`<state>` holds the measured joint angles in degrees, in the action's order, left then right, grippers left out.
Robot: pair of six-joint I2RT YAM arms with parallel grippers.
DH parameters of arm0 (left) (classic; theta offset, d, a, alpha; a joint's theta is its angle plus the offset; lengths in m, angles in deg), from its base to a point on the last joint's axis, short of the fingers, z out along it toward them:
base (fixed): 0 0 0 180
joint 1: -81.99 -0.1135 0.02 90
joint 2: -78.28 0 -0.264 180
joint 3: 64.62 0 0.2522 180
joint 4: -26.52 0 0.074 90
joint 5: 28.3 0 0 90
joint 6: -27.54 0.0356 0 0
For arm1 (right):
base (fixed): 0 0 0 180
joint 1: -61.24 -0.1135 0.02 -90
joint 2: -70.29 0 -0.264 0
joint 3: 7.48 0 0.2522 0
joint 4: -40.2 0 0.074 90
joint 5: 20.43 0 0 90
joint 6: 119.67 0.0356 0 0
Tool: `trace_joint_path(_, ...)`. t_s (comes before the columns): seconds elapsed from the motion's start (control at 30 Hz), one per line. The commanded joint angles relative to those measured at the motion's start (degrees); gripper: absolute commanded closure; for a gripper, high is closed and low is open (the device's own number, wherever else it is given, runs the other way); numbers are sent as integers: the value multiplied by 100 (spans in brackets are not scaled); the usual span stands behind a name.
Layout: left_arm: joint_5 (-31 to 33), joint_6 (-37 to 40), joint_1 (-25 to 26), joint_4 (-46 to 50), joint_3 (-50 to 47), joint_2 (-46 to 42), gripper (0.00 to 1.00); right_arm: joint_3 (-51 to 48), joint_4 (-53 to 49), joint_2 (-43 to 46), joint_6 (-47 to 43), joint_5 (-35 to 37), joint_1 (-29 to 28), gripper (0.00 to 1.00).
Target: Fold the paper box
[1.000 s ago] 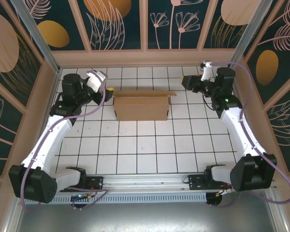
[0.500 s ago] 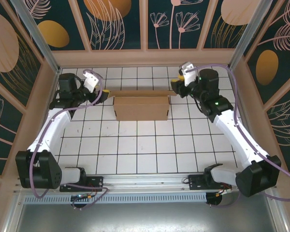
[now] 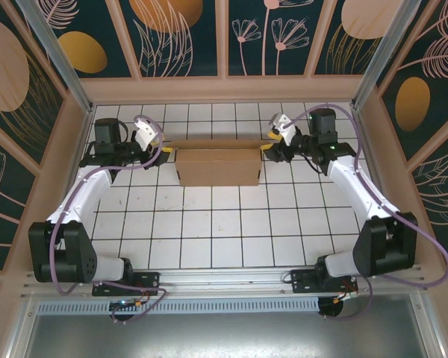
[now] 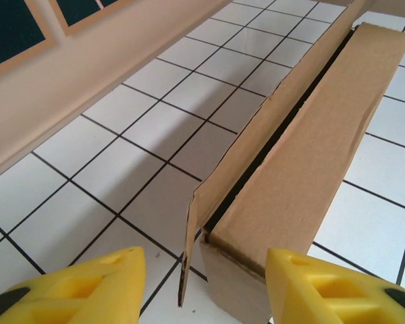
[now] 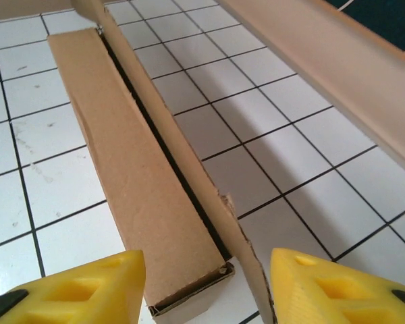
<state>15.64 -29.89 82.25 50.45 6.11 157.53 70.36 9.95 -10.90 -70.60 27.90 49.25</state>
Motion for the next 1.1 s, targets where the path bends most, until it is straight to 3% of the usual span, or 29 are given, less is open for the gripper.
trace_joint_path(0.0, -126, 160, -49, -175, -70, -3, 52, -76, 143, 62, -205, -126, 54, 52)
trace_joint_path(0.5, 126, -115, -52, -547, -329, 25, 60, -319, 511, -80, -64, 6, 133, 61)
trace_joint_path(0.8, -241, -217, -46, -527, 30, 382, 56, -156, 474, -268, -12, 14, 153, 66)
trace_joint_path(1.07, -468, -85, 32, -341, 296, 675, 59, -47, 385, -392, 14, -78, 130, 73)
